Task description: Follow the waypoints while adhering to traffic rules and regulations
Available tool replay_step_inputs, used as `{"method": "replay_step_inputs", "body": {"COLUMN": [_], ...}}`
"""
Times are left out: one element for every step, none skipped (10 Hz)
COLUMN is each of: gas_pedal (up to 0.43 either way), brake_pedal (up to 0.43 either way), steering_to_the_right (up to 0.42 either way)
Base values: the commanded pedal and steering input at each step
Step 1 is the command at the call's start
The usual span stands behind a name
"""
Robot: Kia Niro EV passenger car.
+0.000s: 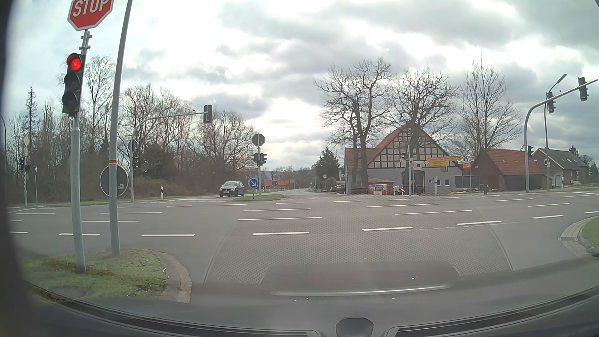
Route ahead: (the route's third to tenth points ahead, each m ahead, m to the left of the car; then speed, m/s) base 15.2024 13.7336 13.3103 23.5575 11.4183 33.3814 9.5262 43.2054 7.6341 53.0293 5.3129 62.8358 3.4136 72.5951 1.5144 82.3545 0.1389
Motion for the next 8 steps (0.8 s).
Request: {"method": "replay_step_inputs", "body": {"gas_pedal": [0.000, 0.000, 0.000, 0.000, 0.000, 0.000, 0.000, 0.000], "brake_pedal": [0.091, 0.091, 0.110, 0.116, 0.134, 0.140, 0.146, 0.152], "steering_to_the_right": [-0.002, -0.002, -0.002, -0.002, -0.002, -0.002, -0.002, -0.002]}}
